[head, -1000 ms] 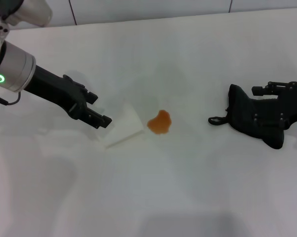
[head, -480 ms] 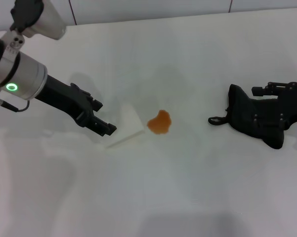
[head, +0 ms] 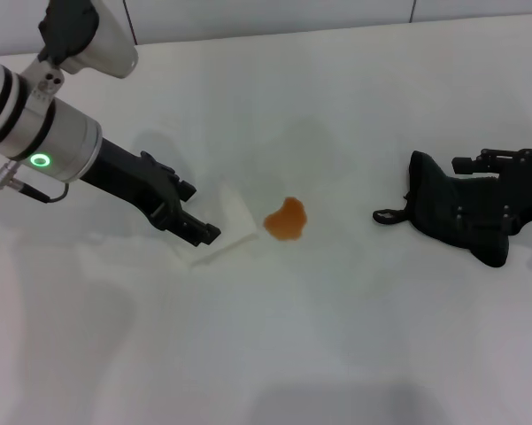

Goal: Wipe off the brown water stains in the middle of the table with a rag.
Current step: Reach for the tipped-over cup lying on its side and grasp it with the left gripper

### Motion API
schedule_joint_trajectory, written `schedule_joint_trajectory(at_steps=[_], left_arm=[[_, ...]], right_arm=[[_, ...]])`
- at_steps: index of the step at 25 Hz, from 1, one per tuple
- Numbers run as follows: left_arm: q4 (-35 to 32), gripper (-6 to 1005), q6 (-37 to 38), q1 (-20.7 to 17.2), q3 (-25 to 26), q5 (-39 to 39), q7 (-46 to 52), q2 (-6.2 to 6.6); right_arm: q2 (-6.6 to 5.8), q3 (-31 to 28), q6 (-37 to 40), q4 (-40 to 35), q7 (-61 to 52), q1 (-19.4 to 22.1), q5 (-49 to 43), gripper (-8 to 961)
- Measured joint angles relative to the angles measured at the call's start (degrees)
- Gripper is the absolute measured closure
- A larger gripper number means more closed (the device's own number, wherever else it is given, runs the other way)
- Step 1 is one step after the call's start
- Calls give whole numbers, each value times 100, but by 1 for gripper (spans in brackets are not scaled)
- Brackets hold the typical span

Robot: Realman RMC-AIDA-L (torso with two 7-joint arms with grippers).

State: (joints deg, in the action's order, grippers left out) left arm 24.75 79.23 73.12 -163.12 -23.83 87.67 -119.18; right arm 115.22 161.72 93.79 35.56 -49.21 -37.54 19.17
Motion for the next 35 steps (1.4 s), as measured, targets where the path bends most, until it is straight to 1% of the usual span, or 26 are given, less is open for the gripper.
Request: schedule_joint_trajectory(at_steps=[6, 27, 30, 35], left_arm=[[-114, 137, -28, -7, 5, -36, 32, -8], [-175, 138, -186, -131, 9, -82, 111, -27], [-324, 138, -361, -144, 8, -92, 111, -23], [-354, 138, -395, -152, 8, -109, 118, -20]], right_arm=[[0, 0, 6, 3, 0, 19, -1, 245], [0, 0, 19, -11, -1, 48, -34, 246], [0, 0, 18, -9, -2, 68, -36, 246], [0, 0, 15, -10, -1, 75, -37, 246]])
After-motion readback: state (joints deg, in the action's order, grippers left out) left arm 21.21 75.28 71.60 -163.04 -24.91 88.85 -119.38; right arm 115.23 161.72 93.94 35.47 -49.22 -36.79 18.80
